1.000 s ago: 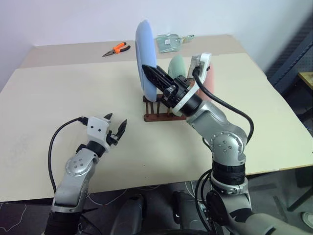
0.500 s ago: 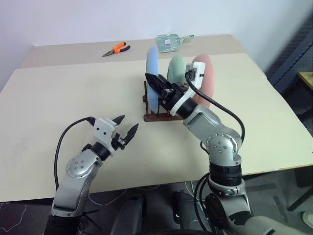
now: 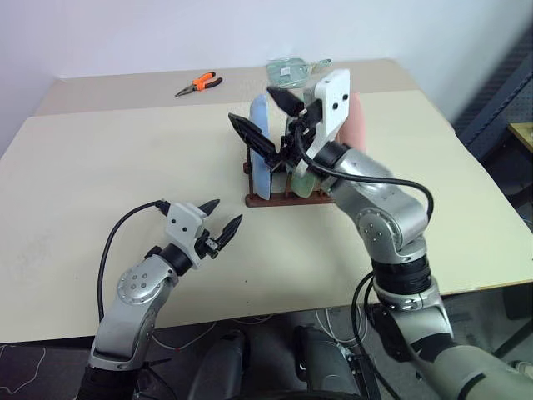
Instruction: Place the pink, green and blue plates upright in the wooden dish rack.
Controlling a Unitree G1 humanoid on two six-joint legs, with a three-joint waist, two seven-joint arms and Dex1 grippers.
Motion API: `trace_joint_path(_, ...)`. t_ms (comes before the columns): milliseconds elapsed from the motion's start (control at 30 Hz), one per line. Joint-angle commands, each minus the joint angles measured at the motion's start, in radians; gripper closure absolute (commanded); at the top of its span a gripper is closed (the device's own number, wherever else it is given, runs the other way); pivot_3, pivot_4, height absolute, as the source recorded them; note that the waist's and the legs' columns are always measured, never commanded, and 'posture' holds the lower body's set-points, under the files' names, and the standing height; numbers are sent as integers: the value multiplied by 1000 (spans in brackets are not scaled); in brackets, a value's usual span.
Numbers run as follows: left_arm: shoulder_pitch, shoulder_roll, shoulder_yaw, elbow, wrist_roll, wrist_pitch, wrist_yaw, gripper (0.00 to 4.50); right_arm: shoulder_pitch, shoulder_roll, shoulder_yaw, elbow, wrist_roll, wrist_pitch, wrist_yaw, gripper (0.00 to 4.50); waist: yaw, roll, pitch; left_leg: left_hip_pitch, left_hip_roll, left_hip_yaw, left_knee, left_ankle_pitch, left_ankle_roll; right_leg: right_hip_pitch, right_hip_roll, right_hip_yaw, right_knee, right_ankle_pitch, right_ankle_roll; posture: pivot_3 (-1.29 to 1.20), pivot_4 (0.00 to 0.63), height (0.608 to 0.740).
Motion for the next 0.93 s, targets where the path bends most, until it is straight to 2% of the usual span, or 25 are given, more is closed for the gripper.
trace_joint_path(33,-2,10,20,-24,20,-21,14,1469,-67,-170,-102,22,-99,-113,63,41,4,0,1,0,0,0,0,0,0,0,0,0,0,0,0,0,150,739)
trace_joint_path(167,-13,20,56,31,65,-56,48,1469,-1,-381,-279,82,-81,-140,135,41,26,1,1,-3,-1,0,3,-1,2,2,-1,-2,-4,0,0,0,150,739)
trace_joint_path(300,-30,24,79,108,93,-101,64,1469,163,-483,-405,130,-50,-145,210,41,28,0,1,-2,0,0,2,-2,4,2,-2,-2,-5,-1,1,0,150,739)
trace_joint_path(533,-31,30,85,175,122,-136,71,1469,407,-459,-457,205,-40,-180,260,41,19,5,3,-2,0,3,4,-2,4,3,-2,1,-4,-2,-2,0,150,739)
trace_joint_path(633,-7,45,100,178,127,-139,66,1469,484,-436,-420,219,-75,-224,265,41,20,5,3,-1,0,3,4,-2,4,3,-2,1,-4,-2,-1,0,150,739)
trace_joint_path(933,8,43,101,193,154,-136,92,1469,477,-398,-337,310,-140,-303,260,41,24,6,3,-1,0,3,4,-2,4,3,-2,1,-4,-2,1,0,150,739)
